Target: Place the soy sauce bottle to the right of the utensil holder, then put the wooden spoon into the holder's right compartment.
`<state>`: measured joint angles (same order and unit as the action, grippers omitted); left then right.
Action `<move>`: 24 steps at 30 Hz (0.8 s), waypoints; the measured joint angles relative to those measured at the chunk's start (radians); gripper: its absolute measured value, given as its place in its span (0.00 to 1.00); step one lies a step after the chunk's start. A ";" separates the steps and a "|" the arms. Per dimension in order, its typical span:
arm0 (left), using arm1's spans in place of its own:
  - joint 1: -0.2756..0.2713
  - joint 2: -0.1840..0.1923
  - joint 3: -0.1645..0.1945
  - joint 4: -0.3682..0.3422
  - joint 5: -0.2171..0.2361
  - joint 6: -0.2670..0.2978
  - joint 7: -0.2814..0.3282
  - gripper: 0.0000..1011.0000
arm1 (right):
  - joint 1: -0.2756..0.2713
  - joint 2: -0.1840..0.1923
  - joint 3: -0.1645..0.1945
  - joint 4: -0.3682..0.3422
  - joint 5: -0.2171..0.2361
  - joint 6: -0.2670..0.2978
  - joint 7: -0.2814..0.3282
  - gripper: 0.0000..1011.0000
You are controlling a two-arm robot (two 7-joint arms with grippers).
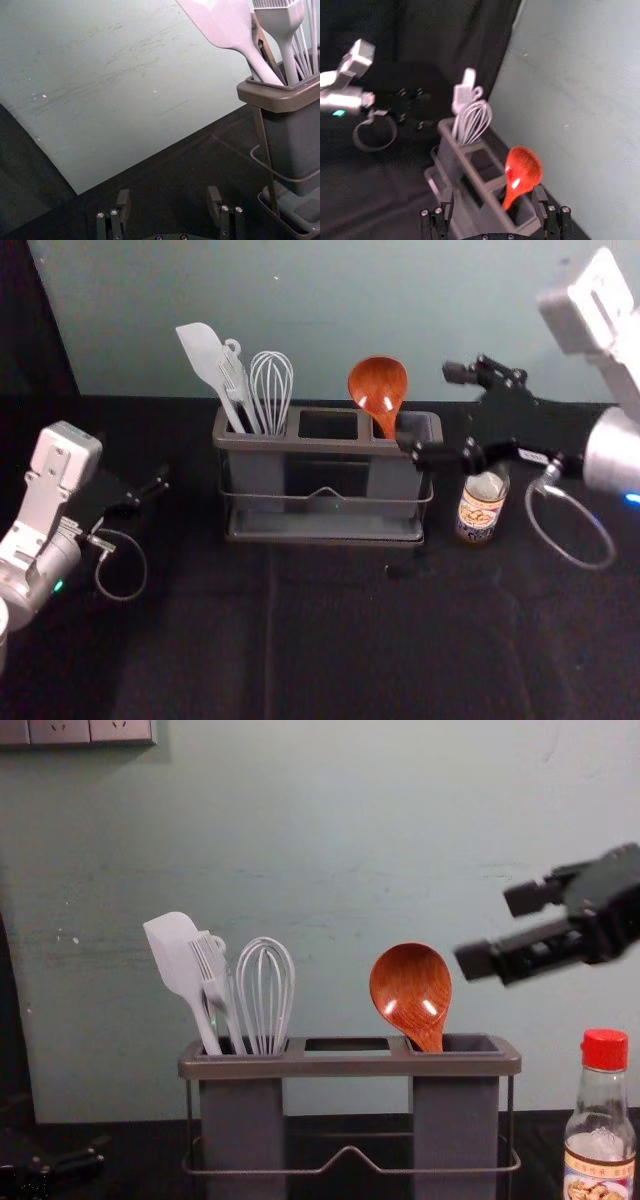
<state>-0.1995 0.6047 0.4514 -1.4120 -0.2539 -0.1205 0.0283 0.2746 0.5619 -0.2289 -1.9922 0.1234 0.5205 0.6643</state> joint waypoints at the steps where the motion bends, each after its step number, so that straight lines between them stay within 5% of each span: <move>1: 0.000 0.000 0.000 0.000 0.000 0.000 0.000 0.99 | -0.008 0.013 0.005 -0.003 0.007 -0.003 0.010 0.99; 7: 0.000 0.000 0.000 0.000 0.000 0.000 0.000 0.99 | -0.107 0.096 0.038 -0.022 0.064 -0.049 0.070 0.99; 14: 0.000 0.000 0.000 0.000 0.000 0.000 0.000 0.99 | -0.216 0.121 0.047 -0.021 0.080 -0.117 0.059 0.99; 17: 0.000 0.000 0.000 0.000 0.000 0.000 0.000 0.99 | -0.271 0.115 0.052 -0.017 0.078 -0.160 0.017 0.99; 24: 0.000 0.000 0.000 0.000 0.000 0.000 0.000 0.99 | -0.414 0.032 0.062 -0.018 0.010 -0.301 -0.208 0.99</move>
<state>-0.1995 0.6047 0.4514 -1.4120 -0.2539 -0.1205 0.0283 -0.1389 0.5940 -0.1671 -2.0106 0.1333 0.2199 0.4567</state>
